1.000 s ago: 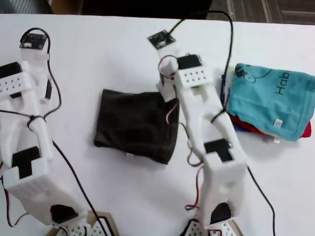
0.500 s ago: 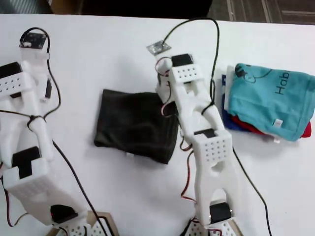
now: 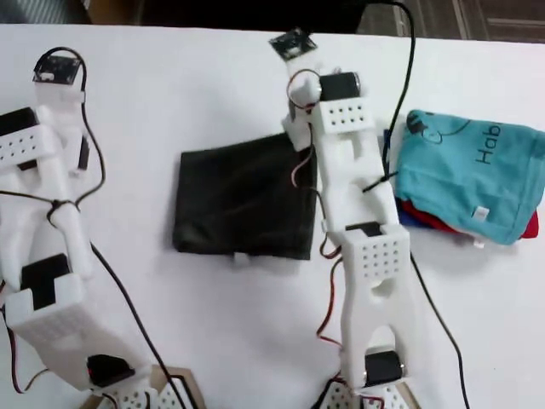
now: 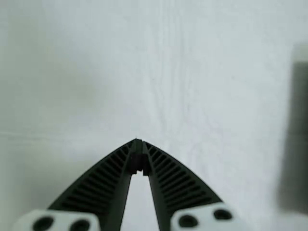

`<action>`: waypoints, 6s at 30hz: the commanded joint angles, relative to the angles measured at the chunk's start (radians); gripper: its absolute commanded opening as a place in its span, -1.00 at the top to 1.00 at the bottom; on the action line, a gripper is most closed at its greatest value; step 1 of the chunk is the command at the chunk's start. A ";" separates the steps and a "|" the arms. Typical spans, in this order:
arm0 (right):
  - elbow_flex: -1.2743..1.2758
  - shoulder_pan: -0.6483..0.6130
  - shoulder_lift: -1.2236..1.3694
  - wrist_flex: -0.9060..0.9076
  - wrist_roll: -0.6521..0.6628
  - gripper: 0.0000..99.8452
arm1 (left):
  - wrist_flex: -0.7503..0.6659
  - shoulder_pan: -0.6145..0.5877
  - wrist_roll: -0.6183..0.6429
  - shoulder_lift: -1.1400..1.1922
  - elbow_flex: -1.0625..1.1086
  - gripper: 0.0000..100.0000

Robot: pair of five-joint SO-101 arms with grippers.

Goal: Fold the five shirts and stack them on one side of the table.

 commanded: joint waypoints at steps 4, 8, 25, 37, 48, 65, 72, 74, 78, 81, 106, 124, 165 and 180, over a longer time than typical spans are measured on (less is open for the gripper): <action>-0.055 -0.015 0.028 0.010 0.044 0.95 | -0.008 -0.005 -0.006 -0.005 -0.005 0.95; -0.058 -0.019 0.021 0.073 0.044 0.74 | -0.008 -0.005 -0.006 -0.005 -0.004 0.95; 0.549 -0.139 -0.288 0.097 -0.483 0.40 | -0.008 -0.006 -0.009 -0.005 -0.004 0.95; 0.559 -0.153 -0.278 -0.013 -0.500 0.39 | -0.008 -0.006 -0.009 -0.005 -0.004 0.95; 0.562 -0.191 -0.277 -0.058 -0.566 0.39 | -0.008 -0.006 -0.008 -0.005 -0.002 0.95; 0.552 -0.124 -0.019 -0.039 -0.586 0.39 | 0.028 -0.023 -0.012 -0.012 -0.008 0.95; 0.560 -0.124 -0.018 -0.038 -0.585 0.45 | 0.029 -0.023 -0.011 -0.014 -0.012 0.95; 0.560 -0.122 -0.016 -0.036 -0.585 0.54 | 0.029 -0.023 -0.011 -0.014 -0.013 0.95; 0.539 -0.122 0.022 -0.007 -0.585 0.57 | 0.029 -0.023 -0.011 -0.015 -0.013 0.95; 0.477 -0.116 0.074 0.036 -0.583 0.52 | 0.029 -0.023 -0.011 -0.015 -0.013 0.95; 0.328 -0.128 0.173 0.096 -0.480 0.96 | 0.020 -0.021 -0.008 -0.015 -0.015 0.95; 0.350 -0.113 -0.437 0.094 -0.129 0.96 | 0.020 -0.023 -0.008 -0.015 -0.013 0.95; 0.344 0.665 -0.581 -0.056 0.153 0.96 | 0.023 -0.023 -0.011 -0.014 -0.013 0.95; 0.221 0.777 -0.352 -0.076 0.276 0.96 | 0.021 -0.023 -0.012 -0.014 -0.013 0.95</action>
